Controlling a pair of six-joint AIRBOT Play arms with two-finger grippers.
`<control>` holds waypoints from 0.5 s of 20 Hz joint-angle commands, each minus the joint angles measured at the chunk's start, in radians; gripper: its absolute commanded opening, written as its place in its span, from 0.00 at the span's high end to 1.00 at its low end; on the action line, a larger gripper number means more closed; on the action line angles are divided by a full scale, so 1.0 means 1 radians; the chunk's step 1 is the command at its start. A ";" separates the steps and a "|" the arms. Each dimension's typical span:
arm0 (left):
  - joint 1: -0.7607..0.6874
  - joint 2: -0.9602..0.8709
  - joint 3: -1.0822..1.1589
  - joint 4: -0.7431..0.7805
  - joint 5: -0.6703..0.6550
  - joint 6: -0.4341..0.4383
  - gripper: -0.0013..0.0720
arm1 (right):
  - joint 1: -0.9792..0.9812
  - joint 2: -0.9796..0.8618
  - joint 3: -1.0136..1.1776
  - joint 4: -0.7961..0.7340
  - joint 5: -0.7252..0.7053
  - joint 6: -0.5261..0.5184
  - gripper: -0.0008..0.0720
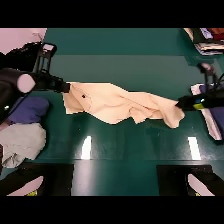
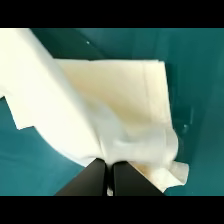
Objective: Fold the shirts.
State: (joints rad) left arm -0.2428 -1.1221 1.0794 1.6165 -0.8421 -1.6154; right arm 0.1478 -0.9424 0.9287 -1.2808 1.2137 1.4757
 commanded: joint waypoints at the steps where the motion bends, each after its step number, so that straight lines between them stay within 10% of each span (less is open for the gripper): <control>1: 0.032 -0.131 -0.030 -0.036 0.212 -0.048 0.94 | 0.000 0.000 -0.135 0.060 -0.146 0.001 0.97; 7: 0.032 -0.188 0.000 -0.063 0.201 -0.095 0.92 | 0.006 0.010 -0.139 0.132 -0.056 0.000 0.97; 9: 0.032 -0.188 0.042 0.002 0.125 -0.095 0.27 | 0.019 0.048 -0.139 0.103 -0.021 -0.001 0.97; 10: 0.040 -0.188 0.068 0.003 0.092 -0.093 0.24 | 0.019 0.071 -0.139 0.093 -0.022 -0.001 0.97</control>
State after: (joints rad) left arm -0.2104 -1.3014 1.1049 1.5764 -0.6788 -1.7027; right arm 0.1589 -0.9089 0.7952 -1.1744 1.1545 1.4757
